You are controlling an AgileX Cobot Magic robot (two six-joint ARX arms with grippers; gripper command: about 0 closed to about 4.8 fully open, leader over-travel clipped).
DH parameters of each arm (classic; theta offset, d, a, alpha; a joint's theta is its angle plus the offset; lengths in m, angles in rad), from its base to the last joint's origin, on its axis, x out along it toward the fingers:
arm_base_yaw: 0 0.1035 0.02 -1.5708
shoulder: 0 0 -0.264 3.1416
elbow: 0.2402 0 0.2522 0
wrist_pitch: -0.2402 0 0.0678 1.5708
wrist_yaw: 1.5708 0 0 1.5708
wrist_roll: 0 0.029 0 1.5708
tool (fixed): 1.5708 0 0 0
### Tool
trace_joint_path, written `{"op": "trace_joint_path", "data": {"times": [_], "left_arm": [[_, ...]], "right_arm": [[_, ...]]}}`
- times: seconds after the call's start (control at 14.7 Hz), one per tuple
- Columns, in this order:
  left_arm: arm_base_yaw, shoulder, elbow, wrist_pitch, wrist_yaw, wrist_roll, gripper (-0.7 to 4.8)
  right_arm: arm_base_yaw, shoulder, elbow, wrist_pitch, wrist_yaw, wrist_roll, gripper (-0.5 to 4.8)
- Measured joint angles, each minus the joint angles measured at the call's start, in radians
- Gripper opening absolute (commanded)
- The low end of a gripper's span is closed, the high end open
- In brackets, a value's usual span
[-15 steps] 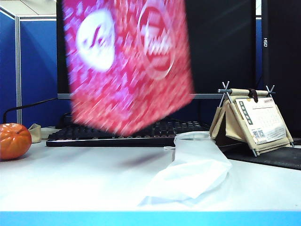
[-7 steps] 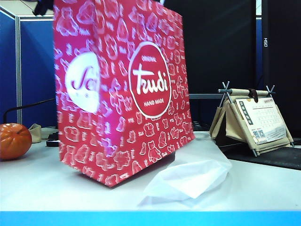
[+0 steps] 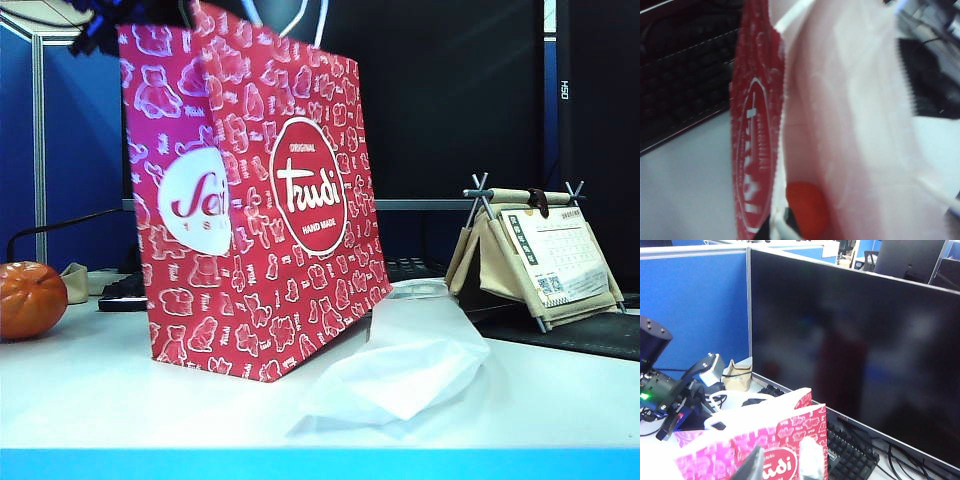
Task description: Open the paper bag and put two oranges into the paper bag.
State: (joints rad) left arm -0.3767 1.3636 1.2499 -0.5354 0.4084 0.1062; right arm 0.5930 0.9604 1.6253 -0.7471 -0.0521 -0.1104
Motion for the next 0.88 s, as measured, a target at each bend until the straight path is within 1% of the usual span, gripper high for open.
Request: {"op": "trace_joint_path", "data": {"times": [0.07,0.2,0.27,0.41,0.61,0.68,0.88], "left_arm": [[0.0,-0.002,-0.021,0.022,0.0,-0.008,-0.04],[0.0,-0.002,-0.029,0.023,-0.002,-0.013,-0.01],[0.0,-0.009,-0.028,0.024,-0.013,-0.013,0.32],[0.0,-0.018,-0.028,0.023,-0.025,-0.014,1.56],[0.0,-0.047,-0.014,0.006,-0.031,-0.013,1.62],[0.0,-0.069,0.002,0.01,-0.031,-0.017,2.17],[0.0,-0.12,0.057,0.003,-0.031,-0.032,2.21]], "right_arm": [[0.0,0.0,0.0,-0.003,0.0,0.0,1.03],[0.0,0.0,0.0,-0.003,0.0,0.0,1.03],[0.0,0.001,0.0,-0.003,0.0,0.0,1.03],[0.0,0.002,0.0,-0.003,-0.001,0.0,1.03],[0.0,0.003,0.0,-0.003,-0.018,0.004,1.02],[0.0,0.003,0.0,-0.003,-0.023,0.004,1.03],[0.0,0.003,0.0,-0.003,-0.045,0.009,1.03]]}}
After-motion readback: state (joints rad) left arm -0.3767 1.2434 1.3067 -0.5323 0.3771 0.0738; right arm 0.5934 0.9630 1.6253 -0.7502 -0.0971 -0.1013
